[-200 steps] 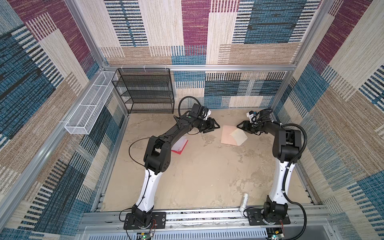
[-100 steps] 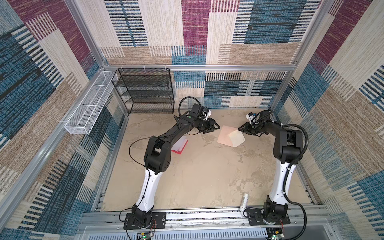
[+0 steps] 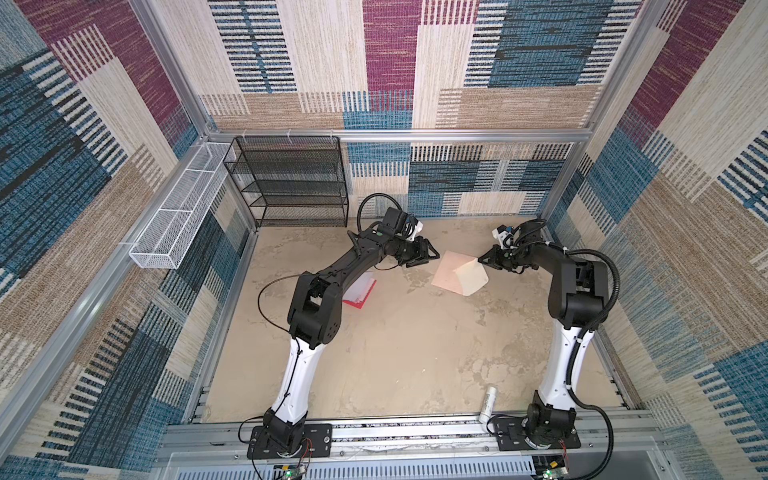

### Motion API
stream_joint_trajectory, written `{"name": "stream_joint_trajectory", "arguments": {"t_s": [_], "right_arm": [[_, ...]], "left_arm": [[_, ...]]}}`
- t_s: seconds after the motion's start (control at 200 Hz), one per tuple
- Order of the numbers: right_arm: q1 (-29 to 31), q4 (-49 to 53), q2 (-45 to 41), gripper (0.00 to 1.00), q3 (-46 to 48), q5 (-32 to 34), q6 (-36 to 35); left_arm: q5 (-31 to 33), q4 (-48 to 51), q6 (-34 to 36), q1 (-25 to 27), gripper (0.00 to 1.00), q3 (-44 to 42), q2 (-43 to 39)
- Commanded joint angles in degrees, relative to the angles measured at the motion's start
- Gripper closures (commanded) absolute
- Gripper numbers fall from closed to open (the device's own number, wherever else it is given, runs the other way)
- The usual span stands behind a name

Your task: Place the letter into the envelope and seal it

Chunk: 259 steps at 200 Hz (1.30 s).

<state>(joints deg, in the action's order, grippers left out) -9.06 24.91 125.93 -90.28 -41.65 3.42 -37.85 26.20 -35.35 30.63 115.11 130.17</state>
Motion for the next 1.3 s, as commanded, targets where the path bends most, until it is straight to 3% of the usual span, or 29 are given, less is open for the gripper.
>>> {"name": "stream_joint_trajectory", "arguments": {"t_s": [0.0, 0.616, 1.047, 1.292], "right_arm": [[0.0, -0.7, -1.8, 0.99, 0.5, -1.6, 1.2], [0.9, -2.7, -18.6, 1.0, 5.4, -6.2, 13.4], [6.8, -1.7, -30.3, 1.0, 10.0, -1.6, 18.6], [9.2, 0.8, -36.3, 1.0, 11.5, -0.9, 21.0]], "left_arm": [[-0.7, 0.8, 1.8, 0.0, 0.46, 0.6, -0.6], [-0.5, 4.3, 6.4, -1.0, 0.45, -3.5, -11.4], [2.0, 7.7, 12.0, -2.0, 0.44, -12.3, -24.6], [6.7, 10.4, 15.0, -2.5, 0.44, -16.8, -30.9]]}}
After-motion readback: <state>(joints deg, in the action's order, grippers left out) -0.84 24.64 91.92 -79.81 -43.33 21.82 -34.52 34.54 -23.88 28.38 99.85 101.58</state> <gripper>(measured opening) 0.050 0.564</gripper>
